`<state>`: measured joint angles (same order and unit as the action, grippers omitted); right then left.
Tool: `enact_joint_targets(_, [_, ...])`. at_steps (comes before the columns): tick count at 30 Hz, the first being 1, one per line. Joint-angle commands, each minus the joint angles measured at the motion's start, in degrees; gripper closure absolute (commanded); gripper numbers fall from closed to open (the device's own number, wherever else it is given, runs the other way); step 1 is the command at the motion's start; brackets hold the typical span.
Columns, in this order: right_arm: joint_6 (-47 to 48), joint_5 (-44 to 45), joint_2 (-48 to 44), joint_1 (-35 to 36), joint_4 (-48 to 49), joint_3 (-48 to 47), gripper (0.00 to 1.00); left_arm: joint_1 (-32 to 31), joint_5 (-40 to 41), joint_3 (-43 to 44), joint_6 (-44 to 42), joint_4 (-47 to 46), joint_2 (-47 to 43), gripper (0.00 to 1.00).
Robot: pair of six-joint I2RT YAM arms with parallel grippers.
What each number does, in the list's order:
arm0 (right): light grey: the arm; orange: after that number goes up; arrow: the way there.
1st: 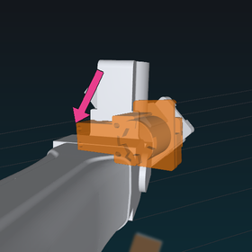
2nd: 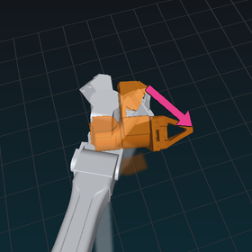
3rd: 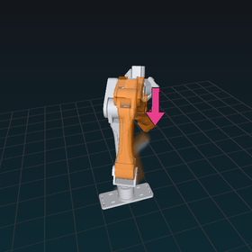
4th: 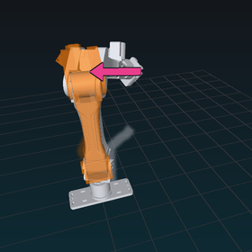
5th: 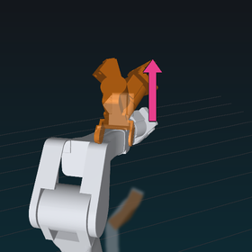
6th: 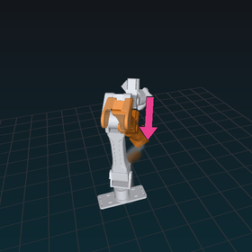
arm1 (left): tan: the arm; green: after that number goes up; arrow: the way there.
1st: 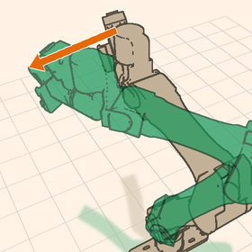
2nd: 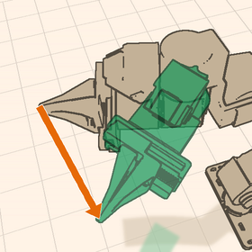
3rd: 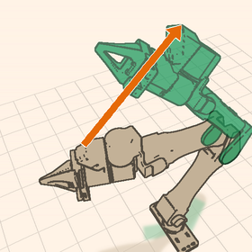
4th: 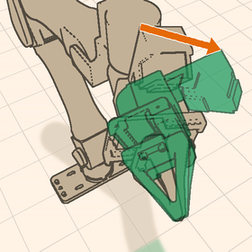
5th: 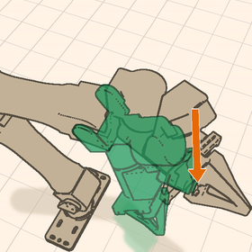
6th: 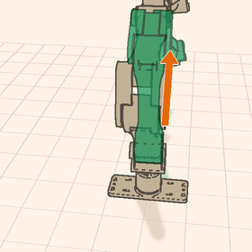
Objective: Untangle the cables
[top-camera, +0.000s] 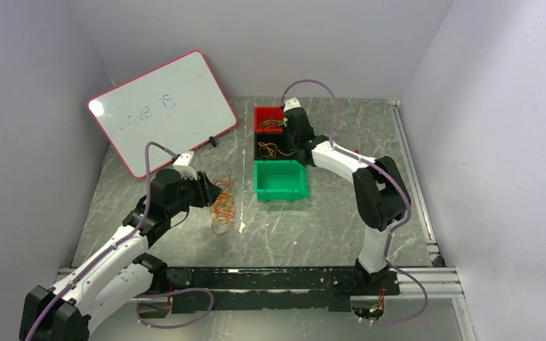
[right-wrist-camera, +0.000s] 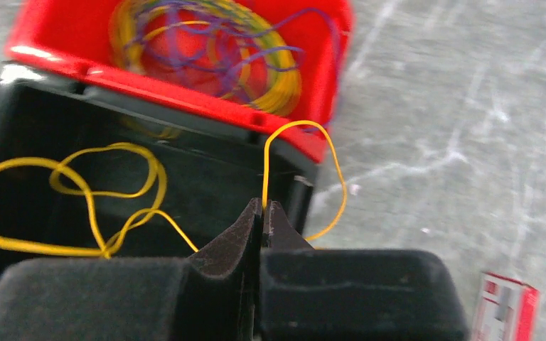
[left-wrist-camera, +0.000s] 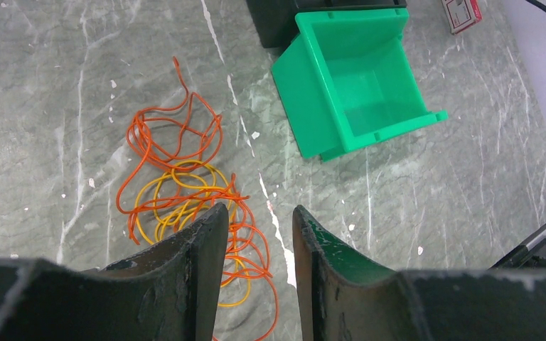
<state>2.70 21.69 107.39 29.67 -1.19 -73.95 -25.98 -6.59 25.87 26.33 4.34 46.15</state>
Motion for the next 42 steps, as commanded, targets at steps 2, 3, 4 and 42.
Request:
enact_joint_targets(2, [-2.23,-13.11,0.19,1.32,-2.15,-2.27,1.0,-0.17,0.25,0.96,0.32,-0.37,-0.51,0.56])
enact_joint_targets(3, [-2.37,-14.25,0.71,1.47,-2.41,-2.39,1.0,-0.21,0.33,0.95,0.31,-0.2,-0.65,0.56])
enact_joint_targets(4, [-2.57,-15.47,1.3,1.52,-2.53,-2.42,1.0,-0.21,0.4,1.05,0.26,0.04,-0.83,0.56])
enact_joint_targets(42, [-5.48,-22.24,2.25,0.03,-12.39,-11.2,0.6,-0.21,1.03,0.97,0.59,1.96,-2.52,0.56])
